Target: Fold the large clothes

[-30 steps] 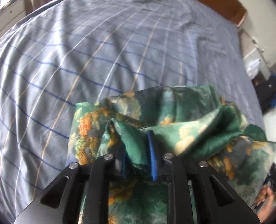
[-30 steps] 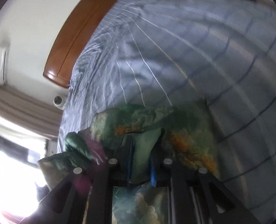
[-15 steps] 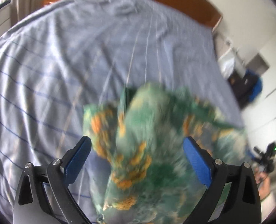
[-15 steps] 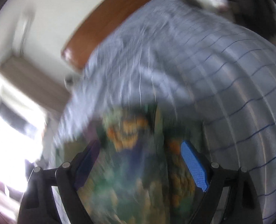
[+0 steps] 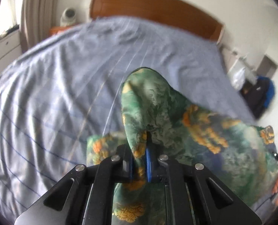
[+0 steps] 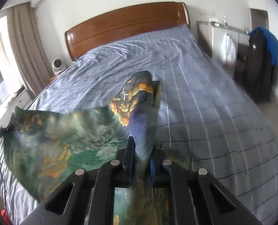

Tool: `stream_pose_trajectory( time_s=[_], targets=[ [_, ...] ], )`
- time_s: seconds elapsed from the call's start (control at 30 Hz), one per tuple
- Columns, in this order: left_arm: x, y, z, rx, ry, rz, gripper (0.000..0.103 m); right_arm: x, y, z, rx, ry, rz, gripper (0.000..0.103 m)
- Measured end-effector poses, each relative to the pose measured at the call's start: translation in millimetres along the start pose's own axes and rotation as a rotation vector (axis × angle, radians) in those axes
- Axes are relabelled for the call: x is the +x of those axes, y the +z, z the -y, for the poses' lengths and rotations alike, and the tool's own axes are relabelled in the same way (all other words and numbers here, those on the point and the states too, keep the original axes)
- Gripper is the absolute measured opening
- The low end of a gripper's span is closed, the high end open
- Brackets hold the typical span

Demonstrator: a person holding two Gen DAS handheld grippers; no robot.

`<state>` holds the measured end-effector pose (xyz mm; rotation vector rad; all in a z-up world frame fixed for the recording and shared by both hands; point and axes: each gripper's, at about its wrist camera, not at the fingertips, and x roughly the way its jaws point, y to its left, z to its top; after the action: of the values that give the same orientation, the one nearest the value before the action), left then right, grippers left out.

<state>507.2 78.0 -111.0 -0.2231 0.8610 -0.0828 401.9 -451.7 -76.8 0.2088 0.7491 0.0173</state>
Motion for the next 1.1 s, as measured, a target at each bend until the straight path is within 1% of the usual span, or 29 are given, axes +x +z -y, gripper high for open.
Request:
stream_pose_trajectory(
  time_s=[0.07, 0.1, 0.13, 0.17, 0.2, 0.27, 0.3, 0.37, 0.4, 0.43, 0.47, 0.5, 0.53, 0.57, 0.63, 0.7, 0.73, 0.77, 0.8, 0.83, 0.87, 0.9, 0.93, 0.97, 1.03, 1.1],
  targets=[
    [44, -25, -2, 0.037, 0.088, -0.094, 0.012, 39, -19, 9, 0.033, -0.047, -0.095, 0.013],
    [64, -33, -2, 0.049, 0.102, -0.112, 0.014, 56, -30, 12, 0.032, -0.068, -0.137, 0.013],
    [67, -42, -2, 0.061, 0.105, -0.100, 0.015, 75, -41, 13, 0.033, -0.081, -0.171, 0.014],
    [65, -49, 0, 0.077, 0.112, -0.065, 0.015, 84, -55, 15, 0.037, -0.073, -0.181, 0.014],
    [61, -53, 2, 0.094, 0.120, -0.033, 0.016, 84, -59, 12, 0.041, -0.068, -0.168, 0.014],
    [57, -53, 3, 0.105, 0.127, -0.027, 0.019, 80, -62, 16, 0.067, -0.054, -0.139, 0.017],
    [52, -53, 4, 0.102, 0.127, -0.028, 0.023, 80, -62, 18, 0.085, -0.043, -0.141, 0.018],
    [44, -50, 2, 0.088, 0.134, -0.026, 0.037, 81, -61, 26, 0.125, -0.011, -0.152, 0.024],
    [40, -47, 0, 0.076, 0.133, -0.026, 0.056, 78, -62, 28, 0.146, 0.011, -0.153, 0.031],
    [29, -46, -2, 0.058, 0.119, -0.023, 0.076, 74, -60, 31, 0.162, 0.026, -0.148, 0.041],
    [21, -45, -7, 0.041, 0.105, -0.010, 0.083, 68, -57, 34, 0.174, 0.044, -0.137, 0.049],
    [10, -44, -13, 0.020, 0.090, 0.011, 0.088, 63, -56, 33, 0.176, 0.051, -0.125, 0.063],
    [-8, -49, -21, -0.008, 0.058, 0.026, 0.088, 53, -56, 32, 0.166, 0.046, -0.104, 0.065],
    [-18, -54, -28, -0.027, 0.022, 0.027, 0.089, 44, -57, 29, 0.153, 0.043, -0.079, 0.065],
    [-34, -69, -39, -0.038, -0.005, 0.029, 0.094, 18, -59, 24, 0.114, 0.055, -0.030, 0.065],
    [-41, -86, -45, -0.018, 0.023, 0.024, 0.097, -9, -67, 14, 0.070, 0.092, -0.006, 0.065],
    [-40, -96, -49, 0.001, 0.057, 0.006, 0.097, -19, -72, 9, 0.049, 0.120, -0.003, 0.065],
    [-33, -104, -52, 0.015, 0.099, -0.022, 0.098, -27, -79, 2, 0.025, 0.150, -0.007, 0.065],
    [-27, -108, -56, 0.014, 0.118, -0.043, 0.102, -33, -88, -5, 0.000, 0.178, -0.018, 0.069],
    [-22, -113, -62, -0.009, 0.109, -0.061, 0.103, -33, -98, -10, -0.020, 0.191, -0.042, 0.074],
    [-21, -114, -68, -0.039, 0.092, -0.064, 0.103, -25, -103, -12, -0.032, 0.186, -0.073, 0.075],
    [-24, -114, -71, -0.071, 0.087, -0.065, 0.103, -15, -112, -13, -0.044, 0.148, -0.124, 0.076],
    [-30, -113, -71, -0.095, 0.104, -0.060, 0.102, -8, -118, -10, -0.043, 0.100, -0.166, 0.076],
    [-37, -112, -69, -0.100, 0.120, -0.050, 0.102, -4, -124, -2, 0.006, 0.082, -0.184, 0.076],
    [-58, -116, -62, -0.067, 0.126, -0.026, 0.101, -15, -126, 12, 0.109, 0.097, -0.156, 0.076],
    [-76, -127, -55, -0.021, 0.122, -0.011, 0.101, -35, -127, 19, 0.159, 0.085, -0.106, 0.076]
  ],
)
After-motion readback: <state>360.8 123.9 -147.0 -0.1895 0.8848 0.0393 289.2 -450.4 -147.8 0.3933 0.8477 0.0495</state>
